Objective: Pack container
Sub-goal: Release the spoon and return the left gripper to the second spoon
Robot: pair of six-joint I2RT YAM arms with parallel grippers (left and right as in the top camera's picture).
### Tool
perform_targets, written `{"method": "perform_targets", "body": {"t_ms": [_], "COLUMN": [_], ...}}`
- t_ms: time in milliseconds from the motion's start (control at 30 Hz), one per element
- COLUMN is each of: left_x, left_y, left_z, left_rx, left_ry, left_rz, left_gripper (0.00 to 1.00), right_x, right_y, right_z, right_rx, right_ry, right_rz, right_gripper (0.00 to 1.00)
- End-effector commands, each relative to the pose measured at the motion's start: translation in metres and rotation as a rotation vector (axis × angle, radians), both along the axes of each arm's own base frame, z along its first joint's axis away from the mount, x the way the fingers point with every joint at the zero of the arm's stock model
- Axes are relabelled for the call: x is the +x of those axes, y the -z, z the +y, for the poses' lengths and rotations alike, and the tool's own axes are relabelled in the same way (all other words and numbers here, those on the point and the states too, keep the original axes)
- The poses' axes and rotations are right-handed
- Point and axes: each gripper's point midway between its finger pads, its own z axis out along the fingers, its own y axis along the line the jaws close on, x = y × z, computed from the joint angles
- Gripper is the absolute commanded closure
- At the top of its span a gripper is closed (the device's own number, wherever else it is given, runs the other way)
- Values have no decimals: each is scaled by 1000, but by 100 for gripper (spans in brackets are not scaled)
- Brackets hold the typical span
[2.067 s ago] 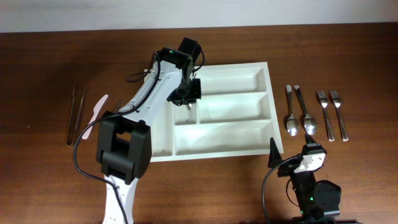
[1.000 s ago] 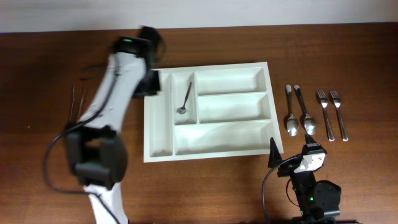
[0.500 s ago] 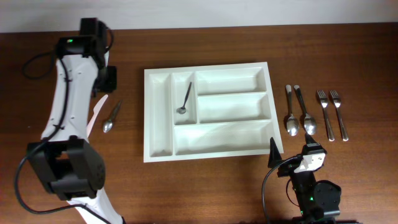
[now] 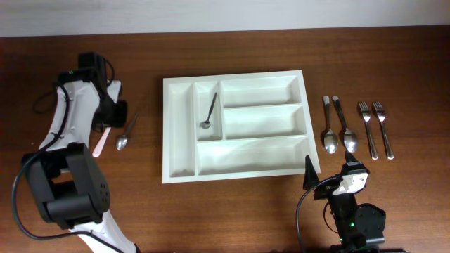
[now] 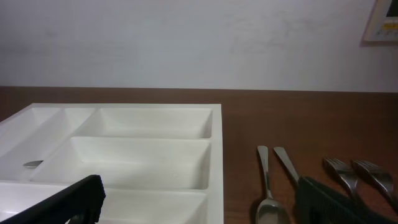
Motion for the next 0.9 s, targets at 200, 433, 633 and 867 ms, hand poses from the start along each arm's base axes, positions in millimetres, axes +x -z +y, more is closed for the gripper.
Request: {"method": "perform_targets", "body": {"t_ms": [200, 433, 633, 867], "left_x": [-3, 11, 17, 14], "left_y": [42, 44, 46, 62], "left_z": [-14, -14, -15, -28], "left_rx": [-53, -43, -36, -37], "left_ry": [188, 244, 250, 281], "left_rz": [-20, -81, -109, -105], "left_gripper": [59, 60, 62, 62], "right_x": [0, 0, 0, 0], "right_y": [2, 2, 2, 2], "right_z": [0, 0, 0, 0], "right_rx": [8, 8, 8, 8], "right_ry": [4, 3, 4, 4], "right_rz": [5, 5, 5, 5], "right_gripper": [1, 1, 1, 1]}}
